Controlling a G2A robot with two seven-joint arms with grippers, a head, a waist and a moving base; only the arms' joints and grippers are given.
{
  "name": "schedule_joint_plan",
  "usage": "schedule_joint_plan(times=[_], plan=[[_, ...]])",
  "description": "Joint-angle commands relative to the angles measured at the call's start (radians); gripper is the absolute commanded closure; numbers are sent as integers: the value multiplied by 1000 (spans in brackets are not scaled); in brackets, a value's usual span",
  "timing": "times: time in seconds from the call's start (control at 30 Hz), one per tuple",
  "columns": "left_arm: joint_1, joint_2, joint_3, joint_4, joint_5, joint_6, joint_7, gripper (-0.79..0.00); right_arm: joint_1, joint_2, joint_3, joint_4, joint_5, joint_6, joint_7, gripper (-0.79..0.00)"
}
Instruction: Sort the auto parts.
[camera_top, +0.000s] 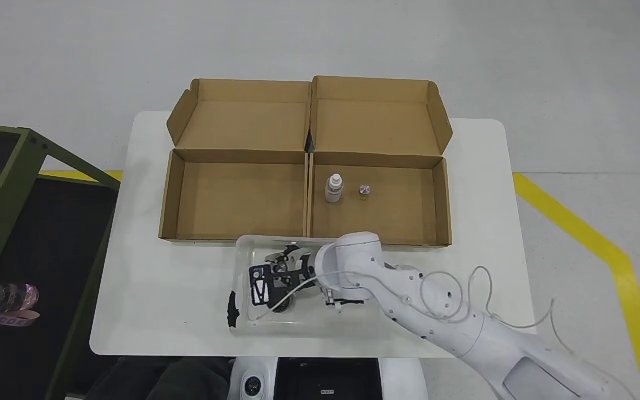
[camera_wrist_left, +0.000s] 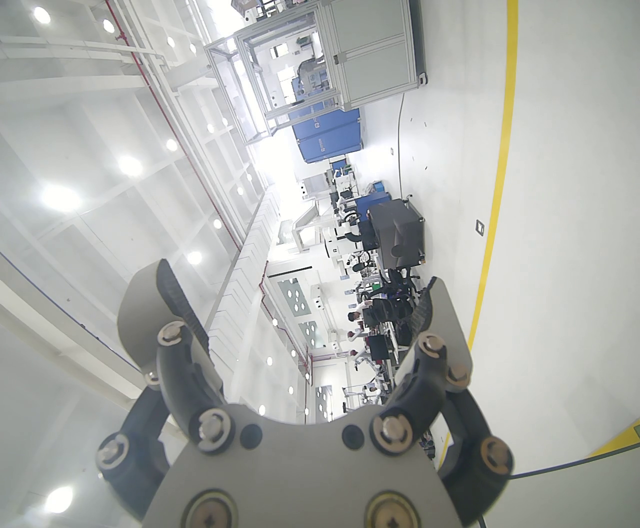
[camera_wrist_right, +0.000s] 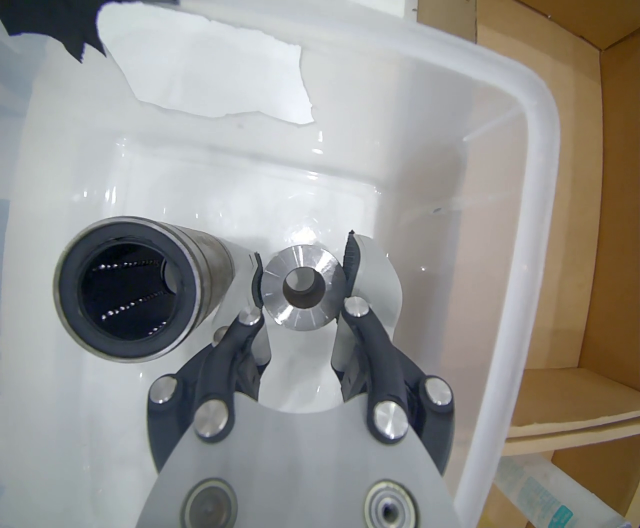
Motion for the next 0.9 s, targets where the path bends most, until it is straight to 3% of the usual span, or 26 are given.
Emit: schedule_joint_plan(times=[0.0, 0.87], plan=[[0, 0, 0, 0, 0, 0, 0, -785, -5, 2, 8, -17, -3, -5, 3, 0], [0, 0, 0, 0, 0, 0, 0, -785, -136, 61, 211, -286, -8, -53, -60, 0]])
